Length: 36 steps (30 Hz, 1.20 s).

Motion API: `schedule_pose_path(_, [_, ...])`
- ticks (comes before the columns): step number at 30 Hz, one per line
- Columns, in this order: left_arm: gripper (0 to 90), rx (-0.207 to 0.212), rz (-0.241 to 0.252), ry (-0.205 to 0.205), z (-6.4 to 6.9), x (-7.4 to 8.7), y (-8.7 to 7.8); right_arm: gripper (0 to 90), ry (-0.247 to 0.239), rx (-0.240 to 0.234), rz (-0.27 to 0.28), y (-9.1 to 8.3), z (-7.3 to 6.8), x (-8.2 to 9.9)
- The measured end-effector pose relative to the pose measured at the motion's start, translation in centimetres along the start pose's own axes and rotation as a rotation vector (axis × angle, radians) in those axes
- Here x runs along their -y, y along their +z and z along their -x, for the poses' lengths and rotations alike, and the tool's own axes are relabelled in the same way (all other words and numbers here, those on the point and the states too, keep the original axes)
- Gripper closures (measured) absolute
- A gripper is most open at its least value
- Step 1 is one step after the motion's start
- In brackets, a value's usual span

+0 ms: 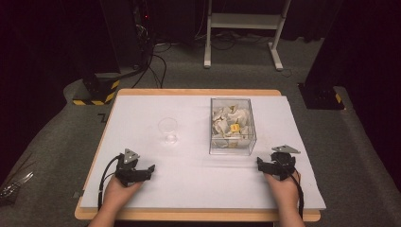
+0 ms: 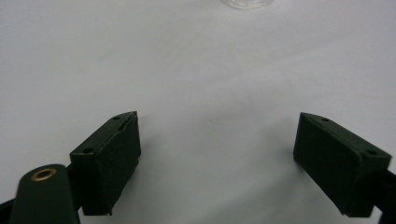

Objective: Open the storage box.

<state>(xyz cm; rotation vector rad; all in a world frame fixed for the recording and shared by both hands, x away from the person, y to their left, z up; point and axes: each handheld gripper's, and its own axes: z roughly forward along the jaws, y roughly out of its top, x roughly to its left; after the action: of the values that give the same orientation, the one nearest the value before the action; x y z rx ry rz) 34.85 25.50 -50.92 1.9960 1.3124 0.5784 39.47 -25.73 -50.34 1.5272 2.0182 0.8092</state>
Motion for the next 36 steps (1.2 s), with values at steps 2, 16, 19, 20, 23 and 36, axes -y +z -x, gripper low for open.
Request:
schedule_pose_path(2, [15.2,-0.001,0.0,0.0,0.0,0.0,0.0,12.7,0.0,0.0,0.0,0.0,0.0,0.0])
schedule_pose_path(16, [15.4,-0.005,0.001,0.001,0.0,0.0,0.0,15.0,-0.013,-0.024,0.035,-1.1,-0.3,0.2])
schedule_pose_path(19, [15.3,-0.003,0.001,0.0,0.0,0.0,0.0,15.3,-0.019,-0.029,0.041,-1.5,-0.5,0.3])
schedule_pose_path(20, [15.3,-0.002,0.002,0.001,0.0,0.0,0.0,15.3,-0.023,-0.029,0.044,-1.5,-0.6,0.3])
schedule_pose_path(23, [15.3,-0.003,0.001,0.0,0.0,0.0,0.0,15.6,-0.026,-0.029,0.046,-1.8,-0.8,0.3])
schedule_pose_path(36, [15.3,-0.001,0.001,0.0,0.0,0.0,0.0,18.1,-0.075,-0.071,0.096,-3.0,-2.5,0.3])
